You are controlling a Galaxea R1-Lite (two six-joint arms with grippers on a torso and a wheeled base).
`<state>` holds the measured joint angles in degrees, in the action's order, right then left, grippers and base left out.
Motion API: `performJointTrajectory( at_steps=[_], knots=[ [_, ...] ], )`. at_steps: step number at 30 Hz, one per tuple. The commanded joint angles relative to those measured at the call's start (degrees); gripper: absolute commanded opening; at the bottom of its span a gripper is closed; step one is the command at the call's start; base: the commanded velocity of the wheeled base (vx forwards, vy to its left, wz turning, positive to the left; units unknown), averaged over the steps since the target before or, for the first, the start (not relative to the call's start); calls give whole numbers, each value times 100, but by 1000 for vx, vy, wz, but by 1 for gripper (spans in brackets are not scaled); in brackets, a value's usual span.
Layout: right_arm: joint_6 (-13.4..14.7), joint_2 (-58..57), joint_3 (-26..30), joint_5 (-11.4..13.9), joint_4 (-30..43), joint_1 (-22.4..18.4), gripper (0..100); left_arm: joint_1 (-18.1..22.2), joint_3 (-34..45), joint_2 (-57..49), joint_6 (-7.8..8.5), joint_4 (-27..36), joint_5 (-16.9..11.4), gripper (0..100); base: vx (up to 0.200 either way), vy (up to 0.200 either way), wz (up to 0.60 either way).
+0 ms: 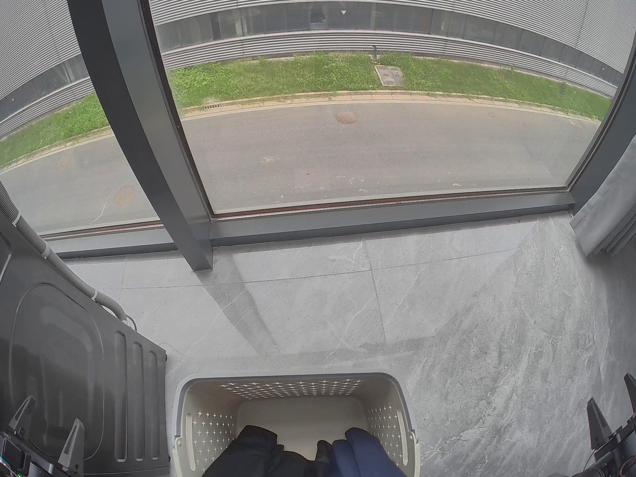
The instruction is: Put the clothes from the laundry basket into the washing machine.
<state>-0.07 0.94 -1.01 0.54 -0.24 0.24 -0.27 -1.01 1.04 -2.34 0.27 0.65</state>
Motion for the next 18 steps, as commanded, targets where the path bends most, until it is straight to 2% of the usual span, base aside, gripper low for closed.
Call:
performJointTrajectory(
  at_steps=[1, 15, 18],
  knots=[
    [-1, -85, 101, -1, -2, 2, 100, 0, 84, -86, -3, 0, 6, 100, 0, 0, 0],
    [-10, -85, 101, 8, -2, 2, 100, 0, 84, -86, -3, 0, -3, 100, 0, 0, 0],
    [-1, -85, 101, 8, -2, 2, 100, 0, 84, -86, -3, 0, -3, 100, -200, 0, 0]
  ],
)
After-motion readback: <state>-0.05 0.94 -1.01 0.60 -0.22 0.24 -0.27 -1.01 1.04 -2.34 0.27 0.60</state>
